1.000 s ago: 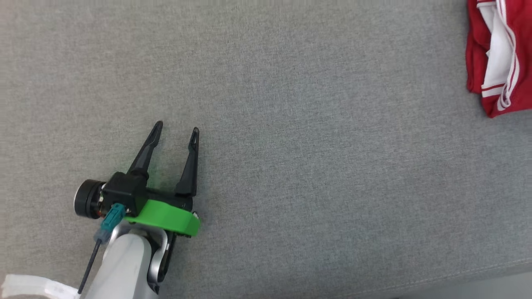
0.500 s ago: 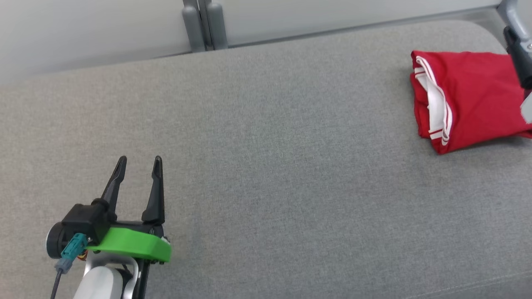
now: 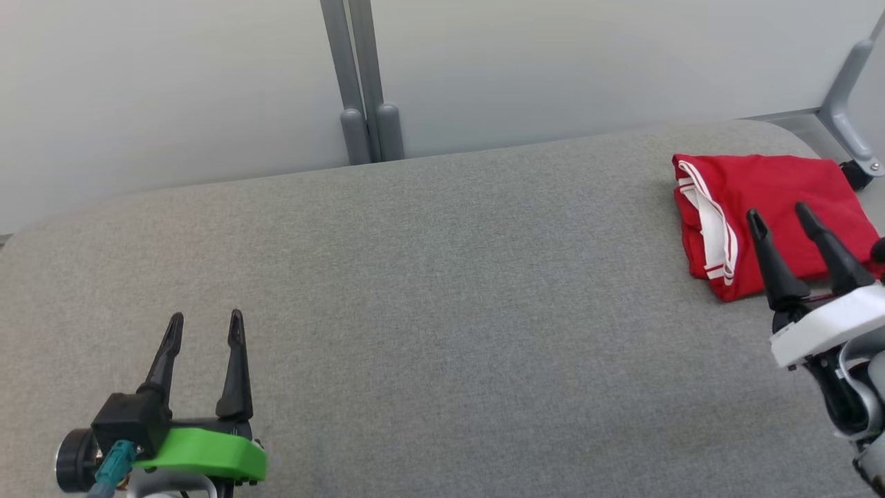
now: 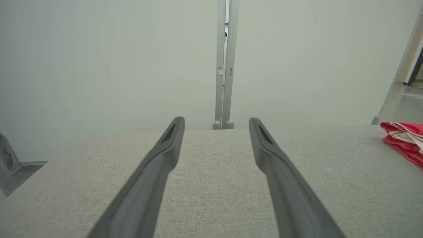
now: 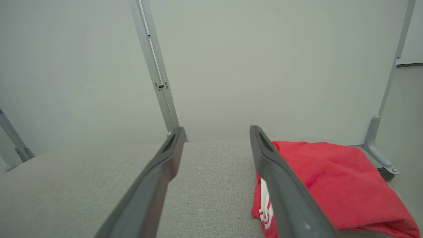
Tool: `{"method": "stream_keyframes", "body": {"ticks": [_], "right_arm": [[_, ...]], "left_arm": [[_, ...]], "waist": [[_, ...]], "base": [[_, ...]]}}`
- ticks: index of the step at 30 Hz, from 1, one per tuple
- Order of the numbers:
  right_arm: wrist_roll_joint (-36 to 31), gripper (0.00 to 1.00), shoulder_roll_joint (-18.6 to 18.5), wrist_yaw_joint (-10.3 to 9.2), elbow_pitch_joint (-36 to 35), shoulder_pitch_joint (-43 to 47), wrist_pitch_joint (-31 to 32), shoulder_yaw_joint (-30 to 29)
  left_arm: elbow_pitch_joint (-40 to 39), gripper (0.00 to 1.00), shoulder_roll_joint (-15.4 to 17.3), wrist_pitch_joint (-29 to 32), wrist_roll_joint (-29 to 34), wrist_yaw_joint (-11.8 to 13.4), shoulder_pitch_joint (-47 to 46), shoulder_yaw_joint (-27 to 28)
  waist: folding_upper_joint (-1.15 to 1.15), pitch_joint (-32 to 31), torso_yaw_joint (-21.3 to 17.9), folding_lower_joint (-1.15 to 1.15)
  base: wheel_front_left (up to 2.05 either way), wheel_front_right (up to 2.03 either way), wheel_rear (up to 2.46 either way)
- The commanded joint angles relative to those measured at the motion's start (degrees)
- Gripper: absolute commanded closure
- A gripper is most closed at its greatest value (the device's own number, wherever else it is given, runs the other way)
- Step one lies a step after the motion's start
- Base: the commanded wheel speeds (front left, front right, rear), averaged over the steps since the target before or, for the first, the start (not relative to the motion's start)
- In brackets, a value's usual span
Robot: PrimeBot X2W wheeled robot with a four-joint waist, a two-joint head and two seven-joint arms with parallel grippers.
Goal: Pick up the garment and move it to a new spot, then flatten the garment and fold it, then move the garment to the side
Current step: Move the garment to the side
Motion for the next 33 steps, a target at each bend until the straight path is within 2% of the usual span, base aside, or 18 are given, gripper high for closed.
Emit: {"method": "stream_keyframes", "body": {"ticks": [1, 7, 16, 22, 33], "right_arm": [[-2.1, 0.0, 2.4, -0.07, -2.1, 2.8, -0.2, -3.1], [-10.4, 0.0, 11.4, -0.06, -8.6, 12.5, -0.2, -10.9], [-17.9, 0.0, 19.1, -0.06, -9.6, 17.8, -0.2, -15.1], [-19.3, 0.0, 20.8, -0.06, -8.7, 17.5, -0.2, -14.2], [-18.9, 0.0, 20.8, -0.06, -7.0, 16.5, -0.2, -12.2]], "left_arm": [[0.4, 0.0, -0.5, -0.4, 0.4, 0.2, 1.4, 0.6], [2.1, 0.0, -3.6, -0.6, 1.2, -1.3, 3.5, 2.6], [3.2, 0.0, -6.8, -0.6, 6.3, -3.1, 5.2, 4.5], [3.4, 0.0, -7.8, -0.6, 7.9, -4.3, 4.6, 4.8], [4.3, 0.0, -8.3, -0.6, 8.7, -5.0, 3.7, 6.1]], "waist": [[0.0, 0.1, 0.6, 0.0], [0.0, -0.1, 2.0, 0.0], [0.0, -1.1, 3.3, 0.0], [0.0, -1.3, 3.6, 0.0], [0.0, -1.8, 2.9, 0.0]], "base": [[0.0, 0.0, 0.0], [0.0, 0.0, 0.0], [0.0, 0.0, 0.0], [0.0, 0.0, 0.0], [0.0, 0.0, 0.0]]}}
